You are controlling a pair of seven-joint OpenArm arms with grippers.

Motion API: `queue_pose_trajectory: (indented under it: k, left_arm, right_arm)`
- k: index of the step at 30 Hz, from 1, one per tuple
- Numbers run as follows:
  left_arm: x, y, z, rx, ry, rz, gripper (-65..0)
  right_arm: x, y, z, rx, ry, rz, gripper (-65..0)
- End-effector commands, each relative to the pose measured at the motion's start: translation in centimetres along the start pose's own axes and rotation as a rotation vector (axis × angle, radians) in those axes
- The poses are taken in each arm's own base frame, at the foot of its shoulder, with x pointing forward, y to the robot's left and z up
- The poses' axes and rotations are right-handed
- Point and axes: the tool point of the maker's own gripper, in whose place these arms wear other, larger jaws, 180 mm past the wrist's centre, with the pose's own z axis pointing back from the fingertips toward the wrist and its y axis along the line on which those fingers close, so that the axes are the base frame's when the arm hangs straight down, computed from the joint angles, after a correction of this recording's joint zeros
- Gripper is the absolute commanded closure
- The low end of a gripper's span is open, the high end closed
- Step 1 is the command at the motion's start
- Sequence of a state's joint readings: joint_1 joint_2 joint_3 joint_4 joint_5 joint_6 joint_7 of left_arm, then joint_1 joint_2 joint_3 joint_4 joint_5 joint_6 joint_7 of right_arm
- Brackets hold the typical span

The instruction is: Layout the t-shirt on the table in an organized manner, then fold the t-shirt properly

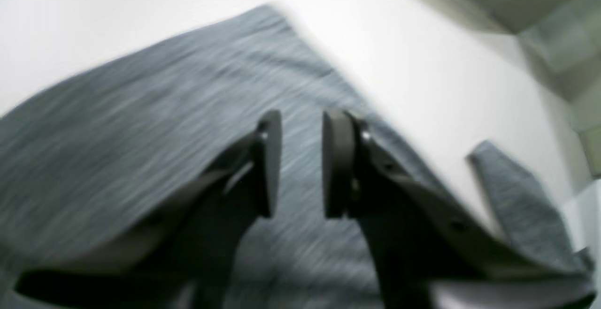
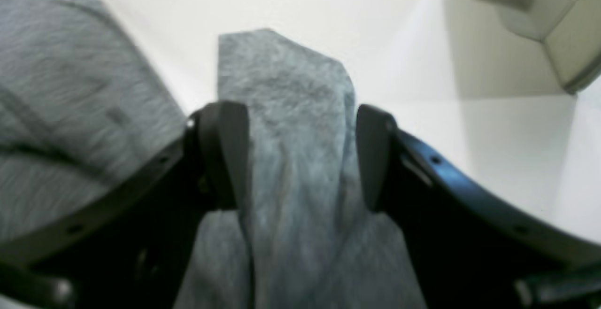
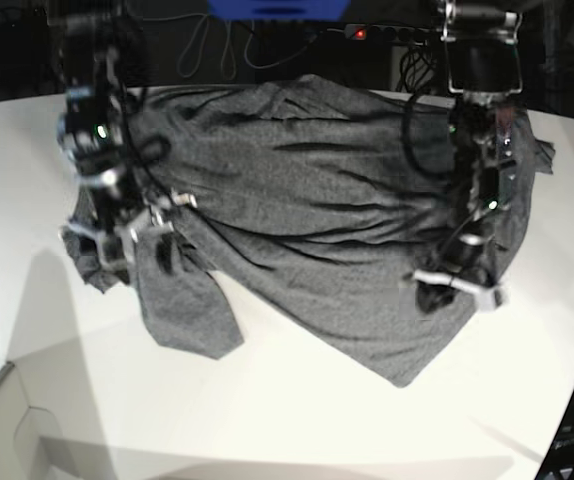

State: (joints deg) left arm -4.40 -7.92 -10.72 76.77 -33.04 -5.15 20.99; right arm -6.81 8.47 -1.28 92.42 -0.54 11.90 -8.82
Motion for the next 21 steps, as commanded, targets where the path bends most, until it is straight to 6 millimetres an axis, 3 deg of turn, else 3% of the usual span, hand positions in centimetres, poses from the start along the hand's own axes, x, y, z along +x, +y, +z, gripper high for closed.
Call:
queue_pose_trajectory:
  k: [1, 7, 13, 18, 21]
  left_arm:
    - [1.9, -0.6, 0.4, -0.025, -0.056, -0.003, -17.5]
    - [0.9, -0.3, 2.5, -0.019, -0.038, -0.014, -18.1]
    - [0.4, -0.4, 3.9, -0.023, -0.037, -0.026, -18.1]
    - [0.8, 0.1, 4.3, -0.018, -0.038, -0.054, -18.1]
    - [1.0, 0.2, 4.2, -0.018, -0.041, -0.055, -18.1]
  right_arm:
    - [1.9, -0.3, -1.4, 0.003, -0.041, 0.003, -36.9]
    - [1.7, 2.3, -8.3, 0.102, 0.082, 0.056, -36.9]
    - [-0.8, 4.1, -12.4, 0.150, 0.208, 0.054, -36.8]
    - [-2.0, 5.2, -13.2, 0.166, 0.255, 0.037, -34.3]
    - [-2.4, 7.4, -12.8, 0.214, 0.260, 0.019, -23.3]
